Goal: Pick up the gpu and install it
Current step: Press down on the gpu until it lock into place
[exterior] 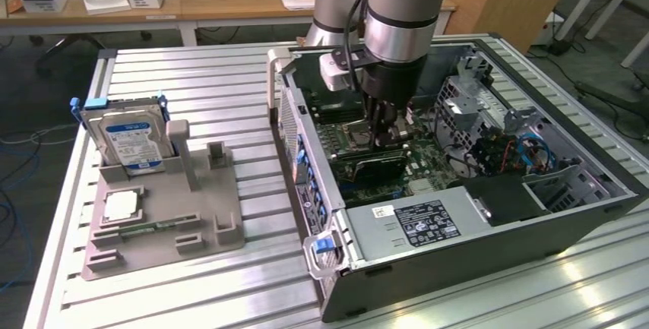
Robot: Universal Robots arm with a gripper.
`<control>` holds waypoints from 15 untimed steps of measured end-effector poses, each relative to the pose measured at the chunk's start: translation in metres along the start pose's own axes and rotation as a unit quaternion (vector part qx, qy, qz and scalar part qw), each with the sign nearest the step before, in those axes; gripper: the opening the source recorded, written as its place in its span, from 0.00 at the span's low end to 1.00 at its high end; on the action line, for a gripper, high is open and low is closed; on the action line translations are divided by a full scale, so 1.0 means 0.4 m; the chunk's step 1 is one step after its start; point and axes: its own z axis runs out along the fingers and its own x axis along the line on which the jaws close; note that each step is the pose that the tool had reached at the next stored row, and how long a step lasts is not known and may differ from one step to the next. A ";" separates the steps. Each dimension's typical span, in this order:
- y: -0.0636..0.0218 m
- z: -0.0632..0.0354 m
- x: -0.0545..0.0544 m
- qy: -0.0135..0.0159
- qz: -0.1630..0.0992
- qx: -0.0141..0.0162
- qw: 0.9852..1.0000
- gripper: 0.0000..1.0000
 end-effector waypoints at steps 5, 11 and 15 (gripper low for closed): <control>0.000 0.000 0.000 0.000 0.000 -0.041 0.999 0.10; 0.000 0.000 -0.002 -0.001 0.000 -0.094 0.996 0.10; 0.000 0.000 -0.007 -0.001 0.001 -0.126 0.992 0.10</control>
